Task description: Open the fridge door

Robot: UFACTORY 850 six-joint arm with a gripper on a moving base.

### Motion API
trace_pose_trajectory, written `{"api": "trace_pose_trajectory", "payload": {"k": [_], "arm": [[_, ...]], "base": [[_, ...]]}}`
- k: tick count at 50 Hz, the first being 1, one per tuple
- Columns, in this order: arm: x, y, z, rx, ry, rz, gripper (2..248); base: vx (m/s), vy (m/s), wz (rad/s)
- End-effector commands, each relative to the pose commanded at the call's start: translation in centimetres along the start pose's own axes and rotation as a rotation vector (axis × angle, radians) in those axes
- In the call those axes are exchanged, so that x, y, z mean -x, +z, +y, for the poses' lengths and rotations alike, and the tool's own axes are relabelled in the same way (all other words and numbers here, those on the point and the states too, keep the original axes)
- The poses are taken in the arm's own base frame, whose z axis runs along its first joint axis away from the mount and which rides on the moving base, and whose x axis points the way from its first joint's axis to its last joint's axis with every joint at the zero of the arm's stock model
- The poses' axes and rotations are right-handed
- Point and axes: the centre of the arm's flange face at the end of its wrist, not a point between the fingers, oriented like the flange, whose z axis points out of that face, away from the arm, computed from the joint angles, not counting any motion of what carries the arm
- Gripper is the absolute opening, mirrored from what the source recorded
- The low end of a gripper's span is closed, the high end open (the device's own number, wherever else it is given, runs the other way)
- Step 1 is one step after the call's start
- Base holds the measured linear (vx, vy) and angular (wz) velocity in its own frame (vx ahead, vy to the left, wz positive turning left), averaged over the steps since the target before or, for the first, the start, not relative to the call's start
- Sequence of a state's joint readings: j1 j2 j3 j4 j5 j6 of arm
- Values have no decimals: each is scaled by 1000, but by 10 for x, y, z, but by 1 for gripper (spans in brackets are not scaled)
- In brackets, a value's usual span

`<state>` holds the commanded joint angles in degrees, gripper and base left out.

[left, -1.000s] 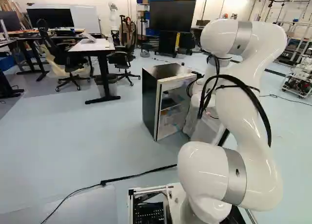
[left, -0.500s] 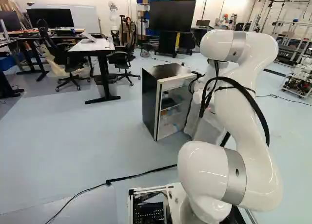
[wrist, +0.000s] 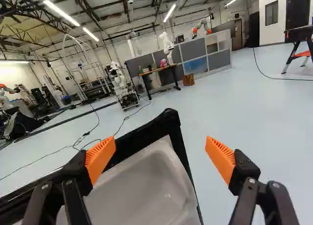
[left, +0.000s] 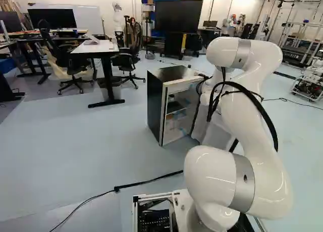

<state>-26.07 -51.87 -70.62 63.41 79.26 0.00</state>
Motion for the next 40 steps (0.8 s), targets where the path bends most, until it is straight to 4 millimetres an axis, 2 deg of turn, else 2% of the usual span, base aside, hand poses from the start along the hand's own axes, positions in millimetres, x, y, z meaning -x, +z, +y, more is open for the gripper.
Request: {"api": "trace_pose_trajectory", "payload": {"k": [15, 40], "arm": [[-3, -8, 6, -4, -14, -9, 247], [-19, -55, 38, -44, -84, -53, 247]], "base": [[0, 0, 0], [0, 0, 0]]}}
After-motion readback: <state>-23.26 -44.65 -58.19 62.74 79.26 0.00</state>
